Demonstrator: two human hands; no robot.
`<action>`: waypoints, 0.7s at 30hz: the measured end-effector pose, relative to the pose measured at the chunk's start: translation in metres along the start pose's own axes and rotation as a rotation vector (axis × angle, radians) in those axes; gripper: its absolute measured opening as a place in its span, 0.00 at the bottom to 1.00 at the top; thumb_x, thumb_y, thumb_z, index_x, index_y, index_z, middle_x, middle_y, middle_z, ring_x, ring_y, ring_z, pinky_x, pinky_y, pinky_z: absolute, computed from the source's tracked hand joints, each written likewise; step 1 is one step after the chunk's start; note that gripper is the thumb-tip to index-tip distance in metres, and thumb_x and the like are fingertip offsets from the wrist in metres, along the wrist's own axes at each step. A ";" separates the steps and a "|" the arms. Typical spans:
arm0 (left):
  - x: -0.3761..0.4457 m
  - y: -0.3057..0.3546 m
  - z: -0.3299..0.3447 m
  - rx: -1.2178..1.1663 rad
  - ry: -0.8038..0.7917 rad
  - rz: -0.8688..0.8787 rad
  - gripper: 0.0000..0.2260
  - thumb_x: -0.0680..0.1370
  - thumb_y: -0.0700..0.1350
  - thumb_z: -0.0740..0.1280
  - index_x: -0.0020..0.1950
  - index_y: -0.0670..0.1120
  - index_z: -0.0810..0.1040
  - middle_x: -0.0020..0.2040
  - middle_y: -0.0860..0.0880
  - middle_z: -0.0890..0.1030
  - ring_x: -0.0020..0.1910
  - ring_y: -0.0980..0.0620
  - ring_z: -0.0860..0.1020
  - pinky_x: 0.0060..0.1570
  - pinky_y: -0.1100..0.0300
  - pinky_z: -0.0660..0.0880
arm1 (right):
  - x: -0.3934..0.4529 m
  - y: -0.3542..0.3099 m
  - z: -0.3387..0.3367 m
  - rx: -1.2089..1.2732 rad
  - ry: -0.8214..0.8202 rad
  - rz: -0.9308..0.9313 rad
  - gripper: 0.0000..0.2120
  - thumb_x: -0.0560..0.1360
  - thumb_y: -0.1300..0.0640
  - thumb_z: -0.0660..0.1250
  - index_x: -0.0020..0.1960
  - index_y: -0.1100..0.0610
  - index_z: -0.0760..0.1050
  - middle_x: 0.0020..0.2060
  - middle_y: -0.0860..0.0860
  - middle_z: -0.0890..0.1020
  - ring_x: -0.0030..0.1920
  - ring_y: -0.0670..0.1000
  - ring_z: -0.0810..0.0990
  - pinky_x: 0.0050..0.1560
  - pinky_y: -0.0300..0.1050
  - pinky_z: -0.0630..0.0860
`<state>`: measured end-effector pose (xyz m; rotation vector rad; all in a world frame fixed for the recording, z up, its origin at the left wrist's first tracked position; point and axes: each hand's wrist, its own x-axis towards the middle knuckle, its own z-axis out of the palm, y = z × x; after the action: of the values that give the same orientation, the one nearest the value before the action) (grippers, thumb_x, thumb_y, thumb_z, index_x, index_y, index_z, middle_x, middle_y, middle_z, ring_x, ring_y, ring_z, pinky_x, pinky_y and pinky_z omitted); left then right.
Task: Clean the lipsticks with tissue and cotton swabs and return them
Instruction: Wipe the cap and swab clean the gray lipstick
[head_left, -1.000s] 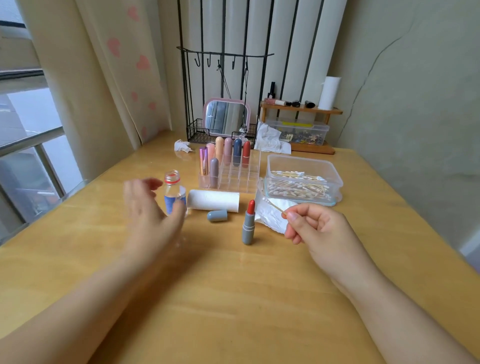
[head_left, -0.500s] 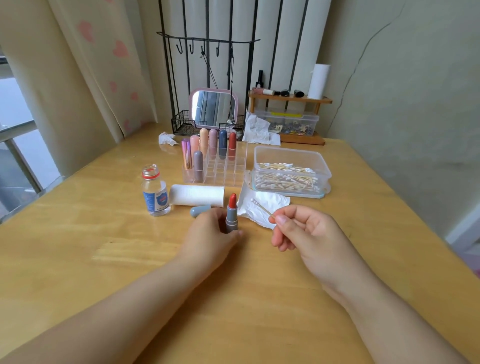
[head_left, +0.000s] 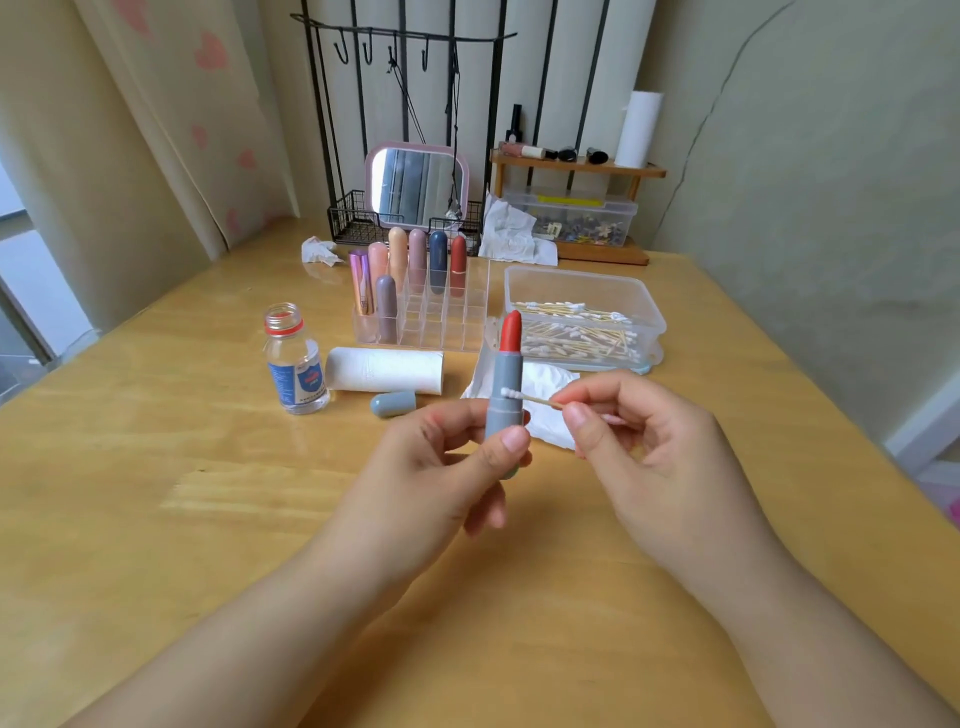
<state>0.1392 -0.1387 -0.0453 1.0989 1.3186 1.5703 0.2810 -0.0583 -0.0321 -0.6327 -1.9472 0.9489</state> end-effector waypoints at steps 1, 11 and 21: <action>-0.001 0.001 -0.001 0.007 -0.008 0.002 0.16 0.67 0.50 0.69 0.49 0.41 0.80 0.37 0.48 0.79 0.23 0.53 0.71 0.24 0.64 0.67 | 0.000 -0.002 0.000 -0.026 0.023 -0.036 0.04 0.74 0.56 0.66 0.42 0.49 0.78 0.36 0.48 0.80 0.35 0.46 0.76 0.38 0.30 0.72; -0.005 0.000 -0.005 0.053 -0.024 0.023 0.14 0.69 0.51 0.72 0.49 0.44 0.81 0.37 0.38 0.76 0.23 0.52 0.68 0.25 0.64 0.66 | -0.004 -0.007 0.001 -0.299 0.105 -0.281 0.05 0.72 0.55 0.65 0.42 0.53 0.80 0.30 0.39 0.73 0.32 0.38 0.71 0.37 0.25 0.66; -0.009 0.004 -0.002 0.068 -0.022 0.007 0.11 0.66 0.50 0.70 0.45 0.46 0.80 0.36 0.45 0.76 0.22 0.54 0.68 0.25 0.67 0.64 | -0.002 -0.008 -0.003 -0.394 0.087 -0.380 0.06 0.72 0.57 0.64 0.43 0.56 0.80 0.27 0.49 0.73 0.31 0.44 0.68 0.35 0.34 0.67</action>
<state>0.1398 -0.1486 -0.0423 1.1607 1.3638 1.5243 0.2844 -0.0629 -0.0256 -0.4832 -2.0930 0.3012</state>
